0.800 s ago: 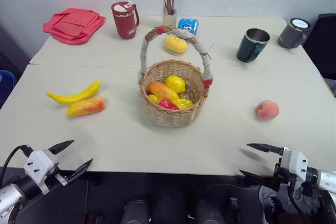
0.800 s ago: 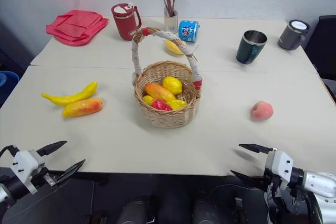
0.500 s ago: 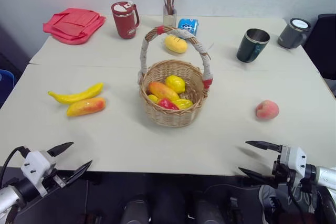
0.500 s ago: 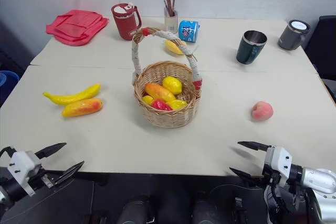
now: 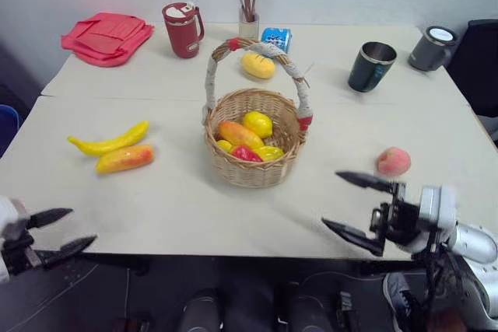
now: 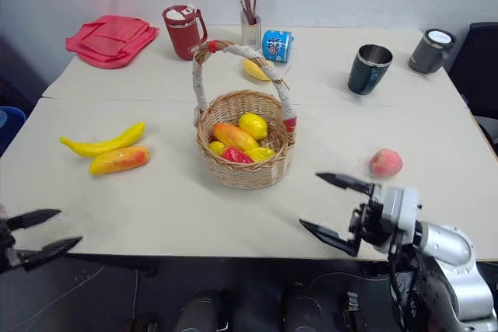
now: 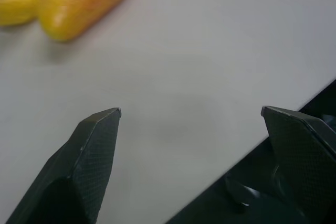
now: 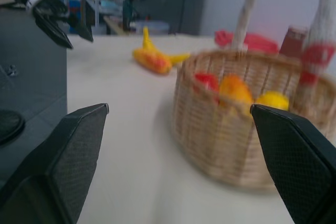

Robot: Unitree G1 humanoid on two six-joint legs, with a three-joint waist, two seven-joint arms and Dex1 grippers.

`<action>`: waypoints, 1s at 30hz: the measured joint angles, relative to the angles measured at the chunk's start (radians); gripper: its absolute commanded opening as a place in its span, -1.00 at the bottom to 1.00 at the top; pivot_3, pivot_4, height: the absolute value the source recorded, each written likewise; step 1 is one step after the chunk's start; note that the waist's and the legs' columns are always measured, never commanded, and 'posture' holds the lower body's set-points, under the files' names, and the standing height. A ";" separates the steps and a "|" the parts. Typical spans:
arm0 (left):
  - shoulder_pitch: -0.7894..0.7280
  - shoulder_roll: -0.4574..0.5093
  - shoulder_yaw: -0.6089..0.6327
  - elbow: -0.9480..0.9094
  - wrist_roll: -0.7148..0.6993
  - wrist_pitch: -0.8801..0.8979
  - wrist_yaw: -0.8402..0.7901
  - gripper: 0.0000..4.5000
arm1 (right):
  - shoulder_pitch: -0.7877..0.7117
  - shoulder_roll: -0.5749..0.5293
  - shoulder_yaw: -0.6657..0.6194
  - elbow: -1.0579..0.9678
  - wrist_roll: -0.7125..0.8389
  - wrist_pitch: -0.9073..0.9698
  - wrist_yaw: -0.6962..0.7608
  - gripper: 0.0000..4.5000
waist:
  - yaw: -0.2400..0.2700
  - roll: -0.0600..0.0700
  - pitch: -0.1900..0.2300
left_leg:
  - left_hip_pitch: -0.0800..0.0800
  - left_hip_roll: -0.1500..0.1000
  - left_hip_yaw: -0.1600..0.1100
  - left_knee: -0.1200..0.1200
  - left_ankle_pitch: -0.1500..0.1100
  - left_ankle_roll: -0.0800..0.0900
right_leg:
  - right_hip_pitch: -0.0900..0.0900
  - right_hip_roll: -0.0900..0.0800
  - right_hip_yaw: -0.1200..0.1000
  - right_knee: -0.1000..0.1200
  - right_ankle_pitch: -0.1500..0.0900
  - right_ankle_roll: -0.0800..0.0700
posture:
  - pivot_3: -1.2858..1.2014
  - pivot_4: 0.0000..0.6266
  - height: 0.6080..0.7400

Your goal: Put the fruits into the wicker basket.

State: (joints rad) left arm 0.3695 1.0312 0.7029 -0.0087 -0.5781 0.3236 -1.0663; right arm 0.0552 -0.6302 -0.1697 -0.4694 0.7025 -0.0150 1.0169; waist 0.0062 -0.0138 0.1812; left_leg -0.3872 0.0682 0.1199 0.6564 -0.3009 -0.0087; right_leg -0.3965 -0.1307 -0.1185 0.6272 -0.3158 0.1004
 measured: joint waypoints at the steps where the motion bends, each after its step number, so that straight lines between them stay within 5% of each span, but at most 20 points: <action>1: -0.049 0.038 -0.024 0.032 0.011 0.003 -0.013 1.00 | -0.016 0.005 0.006 -0.017 0.000 0.003 -0.013 0.99 | 0.006 -0.001 0.000 | 0.000 0.000 0.000 0.000 0.000 0.000 | -0.001 0.000 0.000 0.000 0.000 0.000 | 0.03 -0.52 1.00; 7: -0.639 0.160 -0.385 0.326 0.208 -0.081 -0.065 1.00 | -0.098 0.038 0.049 -0.044 -0.022 0.024 -0.061 0.99 | 0.017 -0.001 -0.001 | -0.003 -0.003 0.011 0.000 0.001 -0.002 | -0.002 0.000 0.001 0.000 0.001 0.001 | 0.03 -0.52 1.00; 15: -1.097 -0.018 -0.795 0.696 0.539 -0.218 -0.119 1.00 | -0.111 0.070 0.086 -0.045 -0.069 0.036 -0.095 0.99 | 0.000 -0.007 -0.001 | -0.006 -0.002 0.025 0.003 0.001 -0.002 | -0.013 0.000 0.003 0.006 0.002 0.004 | 0.03 -0.52 1.00; 19: -1.156 -0.049 -0.843 0.767 0.589 -0.235 -0.154 0.76 | -0.103 0.071 0.085 -0.045 -0.086 0.035 -0.102 1.00 | -0.013 -0.011 0.001 | -0.007 -0.001 0.028 0.006 0.000 -0.001 | -0.014 0.000 0.005 0.007 0.003 0.005 | 0.03 -0.52 1.00; 25: -1.171 -0.063 -0.858 0.817 0.621 -0.262 -0.172 -0.03 | -0.097 0.071 0.083 -0.045 -0.092 0.030 -0.105 1.00 | -0.010 -0.011 0.001 | -0.004 -0.001 0.028 0.009 0.000 -0.001 | -0.014 0.000 0.007 0.011 0.003 0.005 | 0.03 -0.52 1.00; 30: -1.084 -0.068 -0.742 0.668 0.461 -0.230 -0.306 -0.13 | -0.065 0.070 0.048 -0.036 -0.086 0.021 -0.099 1.00 | -0.009 -0.012 0.001 | -0.005 0.000 0.029 0.010 0.000 -0.001 | -0.015 -0.001 0.008 0.015 0.003 0.005 | 0.03 -0.52 1.00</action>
State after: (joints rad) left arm -0.7148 0.9631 -0.0391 0.6597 -0.1169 0.0935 -1.3720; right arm -0.0096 -0.5602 -0.1221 -0.5049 0.6160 0.0056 0.9177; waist -0.0031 -0.0257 0.1824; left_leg -0.3924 0.0680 0.1484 0.6663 -0.3009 -0.0094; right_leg -0.4112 -0.1315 -0.1106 0.6419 -0.3127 0.1058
